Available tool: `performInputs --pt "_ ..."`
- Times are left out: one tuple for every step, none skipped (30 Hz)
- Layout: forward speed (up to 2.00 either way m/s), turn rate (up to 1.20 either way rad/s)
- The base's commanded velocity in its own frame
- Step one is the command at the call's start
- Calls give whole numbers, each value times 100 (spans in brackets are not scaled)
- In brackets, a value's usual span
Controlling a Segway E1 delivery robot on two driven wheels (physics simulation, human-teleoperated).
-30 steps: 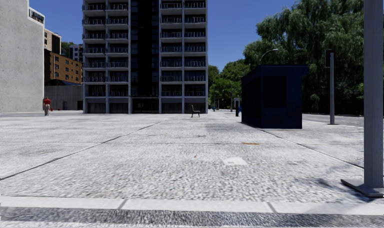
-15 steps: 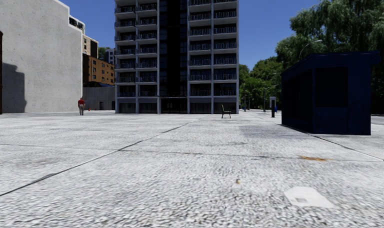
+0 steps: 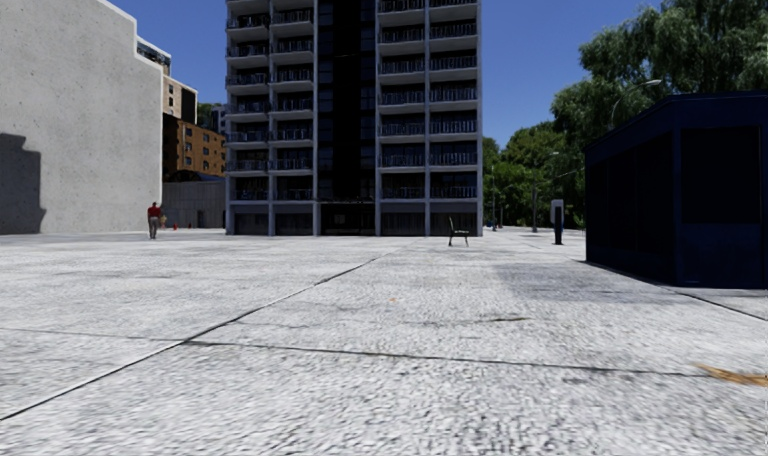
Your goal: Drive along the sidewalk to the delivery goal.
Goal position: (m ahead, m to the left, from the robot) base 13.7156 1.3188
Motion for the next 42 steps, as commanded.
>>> performInputs --pt "200 0" --pt "200 0" --pt "200 0" --pt "200 0" --pt "200 0" --pt "200 0" --pt "200 0" --pt "200 0" --pt "200 0" --pt "200 0" --pt "200 0" --pt "200 0" --pt "200 0" --pt "200 0" --pt "200 0" --pt "200 0" --pt "200 0" --pt "200 0" --pt "200 0" --pt "200 0" --pt "200 0" --pt "200 0" --pt "200 18" --pt "200 63" --pt "200 76" --pt "200 76" --pt "200 82" --pt "200 84" --pt "200 85" --pt "200 69" --pt "200 69" --pt "200 49" --pt "200 32" --pt "200 14" --pt "200 7" --pt "200 7" --pt "200 5" --pt "200 4" --pt "200 3" --pt "200 3" --pt "200 3" --pt "200 2"
